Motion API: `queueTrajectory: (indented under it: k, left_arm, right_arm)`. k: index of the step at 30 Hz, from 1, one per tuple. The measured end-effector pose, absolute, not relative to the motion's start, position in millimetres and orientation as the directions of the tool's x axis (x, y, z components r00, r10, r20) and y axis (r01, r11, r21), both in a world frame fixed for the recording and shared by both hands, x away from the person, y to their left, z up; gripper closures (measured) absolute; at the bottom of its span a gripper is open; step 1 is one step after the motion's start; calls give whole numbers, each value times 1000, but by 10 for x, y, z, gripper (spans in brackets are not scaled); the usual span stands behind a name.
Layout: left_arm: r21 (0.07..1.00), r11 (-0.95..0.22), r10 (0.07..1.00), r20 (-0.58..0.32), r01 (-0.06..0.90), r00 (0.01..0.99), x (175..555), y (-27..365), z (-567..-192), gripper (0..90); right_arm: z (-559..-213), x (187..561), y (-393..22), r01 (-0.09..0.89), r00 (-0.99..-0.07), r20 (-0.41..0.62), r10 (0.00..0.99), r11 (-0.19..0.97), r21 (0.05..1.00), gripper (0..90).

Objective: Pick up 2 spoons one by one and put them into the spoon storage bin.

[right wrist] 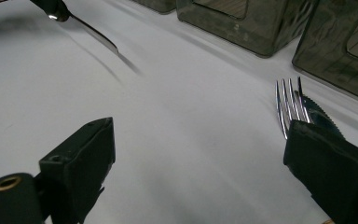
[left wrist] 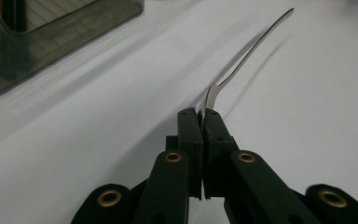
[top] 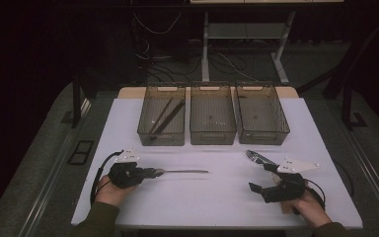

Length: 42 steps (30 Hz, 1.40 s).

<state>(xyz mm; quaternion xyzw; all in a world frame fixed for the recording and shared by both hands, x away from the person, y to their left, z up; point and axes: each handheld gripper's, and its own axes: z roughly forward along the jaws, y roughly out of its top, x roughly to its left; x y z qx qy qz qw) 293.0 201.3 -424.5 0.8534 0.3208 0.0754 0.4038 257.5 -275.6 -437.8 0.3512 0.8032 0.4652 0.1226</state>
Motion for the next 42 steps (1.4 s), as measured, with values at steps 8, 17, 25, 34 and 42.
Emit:
queueTrajectory:
  k: [8,17,25,34,42]
  left_arm:
    - [770,-429,646,-105,472,757,2910,1924,-4172,879]
    - [795,-389,676,-96,465,730,2952,1841,-4087,879]
    - [812,-365,702,-83,456,708,3070,1771,-4002,879]
    - [850,-292,750,-82,439,657,3267,1702,-3805,879]
    - [860,-264,794,-63,436,605,3484,1550,-3668,879]
  right_arm:
    - [-4380,2576,-2754,452,-722,131,679,320,832,91]
    - [-4384,2577,-2751,452,-723,129,679,323,831,91]
    - [-4382,2579,-2759,453,-721,131,680,320,832,91]
    - [-4383,2583,-2770,455,-718,133,683,316,832,91]
    - [-4382,2580,-2773,455,-718,136,682,314,833,91]
